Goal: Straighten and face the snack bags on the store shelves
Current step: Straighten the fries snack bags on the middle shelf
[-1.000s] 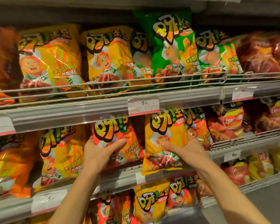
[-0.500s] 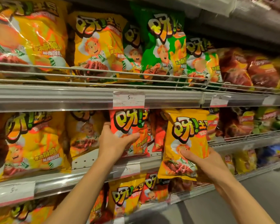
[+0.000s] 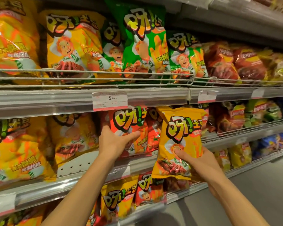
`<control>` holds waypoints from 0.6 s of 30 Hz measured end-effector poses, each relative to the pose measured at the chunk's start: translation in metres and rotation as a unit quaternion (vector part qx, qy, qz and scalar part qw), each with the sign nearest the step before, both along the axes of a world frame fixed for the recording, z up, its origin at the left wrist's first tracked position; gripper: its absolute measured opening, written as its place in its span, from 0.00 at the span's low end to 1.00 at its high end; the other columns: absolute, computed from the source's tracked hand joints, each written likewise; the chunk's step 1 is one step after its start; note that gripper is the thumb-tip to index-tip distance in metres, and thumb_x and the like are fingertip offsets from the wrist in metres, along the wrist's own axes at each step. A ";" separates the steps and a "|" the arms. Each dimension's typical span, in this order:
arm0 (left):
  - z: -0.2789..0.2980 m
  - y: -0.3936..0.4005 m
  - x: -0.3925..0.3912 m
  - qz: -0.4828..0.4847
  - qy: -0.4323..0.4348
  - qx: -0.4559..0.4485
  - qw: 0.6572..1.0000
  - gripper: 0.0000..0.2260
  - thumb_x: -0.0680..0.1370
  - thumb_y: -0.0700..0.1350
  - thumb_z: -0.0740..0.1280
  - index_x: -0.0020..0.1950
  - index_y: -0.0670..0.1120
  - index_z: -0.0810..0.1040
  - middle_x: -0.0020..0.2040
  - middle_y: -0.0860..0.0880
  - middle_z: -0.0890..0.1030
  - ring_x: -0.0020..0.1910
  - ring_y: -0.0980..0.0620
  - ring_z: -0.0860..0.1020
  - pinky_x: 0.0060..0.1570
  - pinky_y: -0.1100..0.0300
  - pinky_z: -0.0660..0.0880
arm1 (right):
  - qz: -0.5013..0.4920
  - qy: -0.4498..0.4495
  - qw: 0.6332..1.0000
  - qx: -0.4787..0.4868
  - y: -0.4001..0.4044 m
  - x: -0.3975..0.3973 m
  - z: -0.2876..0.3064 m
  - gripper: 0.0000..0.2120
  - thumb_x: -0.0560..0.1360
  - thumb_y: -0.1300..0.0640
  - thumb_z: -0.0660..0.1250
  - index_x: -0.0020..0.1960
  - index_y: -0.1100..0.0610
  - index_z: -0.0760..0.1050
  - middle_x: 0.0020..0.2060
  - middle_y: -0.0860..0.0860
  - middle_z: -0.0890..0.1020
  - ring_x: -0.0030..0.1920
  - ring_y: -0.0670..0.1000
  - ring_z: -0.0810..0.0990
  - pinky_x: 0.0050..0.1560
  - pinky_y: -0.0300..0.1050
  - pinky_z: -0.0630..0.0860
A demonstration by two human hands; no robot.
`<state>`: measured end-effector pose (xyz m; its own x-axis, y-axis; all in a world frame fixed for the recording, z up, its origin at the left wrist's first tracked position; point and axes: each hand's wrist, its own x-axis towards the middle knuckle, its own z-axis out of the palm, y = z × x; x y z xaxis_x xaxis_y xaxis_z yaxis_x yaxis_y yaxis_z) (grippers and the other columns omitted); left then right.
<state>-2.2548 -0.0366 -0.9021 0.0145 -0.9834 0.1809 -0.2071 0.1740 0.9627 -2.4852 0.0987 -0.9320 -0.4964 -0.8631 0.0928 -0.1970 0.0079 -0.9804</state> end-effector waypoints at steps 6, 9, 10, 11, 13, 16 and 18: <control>0.007 -0.002 -0.029 -0.017 -0.041 0.027 0.999 0.38 0.60 0.61 0.82 0.55 0.37 0.71 0.52 0.44 0.80 0.51 0.44 0.80 0.47 0.48 0.79 | 0.008 0.016 1.000 -0.022 0.010 -0.011 0.004 0.26 0.60 0.42 0.82 0.56 0.45 0.82 0.47 0.40 0.88 0.46 0.40 0.86 0.41 0.33 0.78; 0.002 -0.010 -0.034 -0.039 -0.053 0.044 0.997 0.41 0.61 0.65 0.80 0.56 0.33 0.78 0.52 0.39 0.83 0.53 0.40 0.82 0.50 0.46 0.79 | 0.048 0.029 0.998 -0.007 0.023 -0.023 0.005 0.34 0.58 0.37 0.84 0.61 0.46 0.80 0.51 0.43 0.88 0.52 0.44 0.86 0.50 0.40 0.78; 0.002 -0.011 -0.035 -0.042 -0.052 0.046 0.997 0.41 0.61 0.65 0.80 0.56 0.33 0.78 0.51 0.39 0.83 0.52 0.41 0.82 0.49 0.47 0.79 | 0.068 0.033 0.997 0.003 0.028 -0.026 0.006 0.36 0.57 0.37 0.83 0.62 0.46 0.80 0.53 0.44 0.87 0.54 0.45 0.86 0.52 0.41 0.79; 0.001 -0.012 -0.035 -0.046 -0.050 0.047 0.997 0.40 0.60 0.66 0.80 0.56 0.34 0.78 0.51 0.39 0.83 0.51 0.41 0.82 0.46 0.48 0.80 | 0.091 0.035 0.995 0.014 0.032 -0.027 0.006 0.37 0.57 0.37 0.83 0.63 0.47 0.79 0.54 0.45 0.87 0.56 0.47 0.86 0.54 0.42 0.80; 0.001 -0.013 -0.037 -0.048 -0.048 0.047 0.997 0.39 0.60 0.66 0.80 0.54 0.36 0.78 0.48 0.41 0.83 0.45 0.45 0.82 0.34 0.56 0.76 | 0.137 0.035 0.989 0.044 0.038 -0.024 0.008 0.37 0.59 0.39 0.83 0.65 0.48 0.79 0.57 0.47 0.86 0.58 0.49 0.85 0.59 0.46 0.79; 0.001 -0.018 -0.039 -0.026 -0.093 0.051 0.994 0.28 0.67 0.60 0.78 0.51 0.38 0.78 0.45 0.41 0.82 0.35 0.49 0.77 0.27 0.60 0.66 | 0.188 0.035 0.979 0.072 0.040 -0.011 0.014 0.32 0.63 0.42 0.83 0.64 0.46 0.80 0.59 0.48 0.86 0.60 0.51 0.84 0.62 0.47 0.80; -0.001 -0.020 -0.037 -0.037 -0.128 0.028 0.991 0.15 0.74 0.51 0.73 0.50 0.39 0.79 0.46 0.41 0.82 0.36 0.49 0.77 0.30 0.59 0.67 | 0.201 0.046 0.975 0.080 0.038 0.002 0.018 0.31 0.65 0.43 0.83 0.65 0.48 0.79 0.59 0.48 0.85 0.61 0.51 0.84 0.65 0.51 0.77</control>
<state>-2.2914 -0.0562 -0.9031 -0.0982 -0.9885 0.1147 -0.4347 0.1463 0.8886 -2.4830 0.1372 -0.9139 -0.1109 -0.9934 -0.0307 -0.3020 0.0631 -0.9512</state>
